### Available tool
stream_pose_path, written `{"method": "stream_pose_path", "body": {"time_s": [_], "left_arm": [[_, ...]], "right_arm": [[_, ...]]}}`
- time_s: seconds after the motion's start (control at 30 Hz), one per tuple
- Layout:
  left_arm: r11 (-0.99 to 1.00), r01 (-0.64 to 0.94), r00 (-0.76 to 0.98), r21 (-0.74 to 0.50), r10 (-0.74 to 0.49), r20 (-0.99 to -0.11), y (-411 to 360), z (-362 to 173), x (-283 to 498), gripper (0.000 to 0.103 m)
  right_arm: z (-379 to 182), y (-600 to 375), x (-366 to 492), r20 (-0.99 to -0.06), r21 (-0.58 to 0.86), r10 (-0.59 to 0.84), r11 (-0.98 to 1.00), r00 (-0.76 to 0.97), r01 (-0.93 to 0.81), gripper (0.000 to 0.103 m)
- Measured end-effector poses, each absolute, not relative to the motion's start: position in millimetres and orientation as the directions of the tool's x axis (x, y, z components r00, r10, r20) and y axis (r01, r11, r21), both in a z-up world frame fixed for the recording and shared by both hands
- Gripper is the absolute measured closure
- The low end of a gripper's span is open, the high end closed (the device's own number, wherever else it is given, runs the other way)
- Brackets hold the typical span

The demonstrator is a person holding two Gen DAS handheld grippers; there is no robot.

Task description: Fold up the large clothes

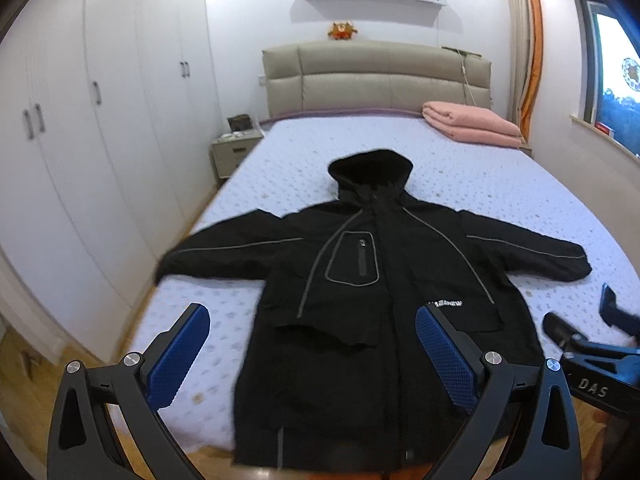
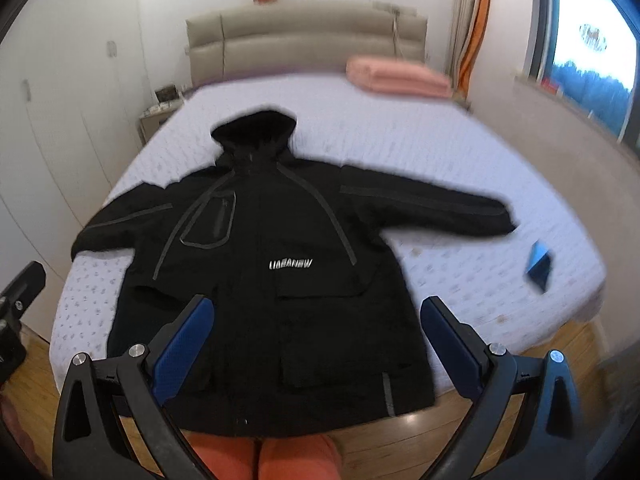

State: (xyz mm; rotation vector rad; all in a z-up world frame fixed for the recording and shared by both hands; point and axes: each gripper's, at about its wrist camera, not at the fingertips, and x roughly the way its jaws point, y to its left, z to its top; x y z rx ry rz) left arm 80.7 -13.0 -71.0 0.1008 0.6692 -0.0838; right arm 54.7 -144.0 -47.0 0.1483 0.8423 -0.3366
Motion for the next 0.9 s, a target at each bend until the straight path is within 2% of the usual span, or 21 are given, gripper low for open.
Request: {"method": "stream_pose_path", "body": {"time_s": [0.1,0.23,0.33,0.57,0.73,0.9], "left_arm": [[0.982,0.146,0.759,0.117,-0.036,-0.651,-34,-117,131,0.000],[0.949,0.245,0.658,0.197,-0.014,-0.753,-65,-168,191,0.001],[0.945,0.282,0.595,0.165,-0.037,-0.803,-76,-187,213,0.001],[0.920,0.385,0.433,0.071,-0.113,-0.894,-104,-199,245,0.001],[0.894,0.448,0.412,0.032,-0.174,-0.894,-122,-189,276,0.001],[0.877,0.477,0.426,0.046,-0.185,-0.885,-161,-184,308,0.001]], "right_arm": [[-104,-175,103,-0.798,0.063,-0.182,0.923,0.575,0.380,0.000],[-157,-203,149,-0.860,0.094,-0.140,0.902,0.490,0.422,0.000],[-179,-217,169,-0.893,0.066,-0.145,0.894,0.425,0.443,0.000],[-183,-250,194,-0.946,-0.042,-0.195,0.866,0.259,0.498,0.000],[-156,-294,193,-0.945,-0.063,-0.235,0.811,0.225,0.581,0.000],[-142,-370,179,-0.927,-0.069,-0.302,0.719,0.221,0.692,0.000]]}}
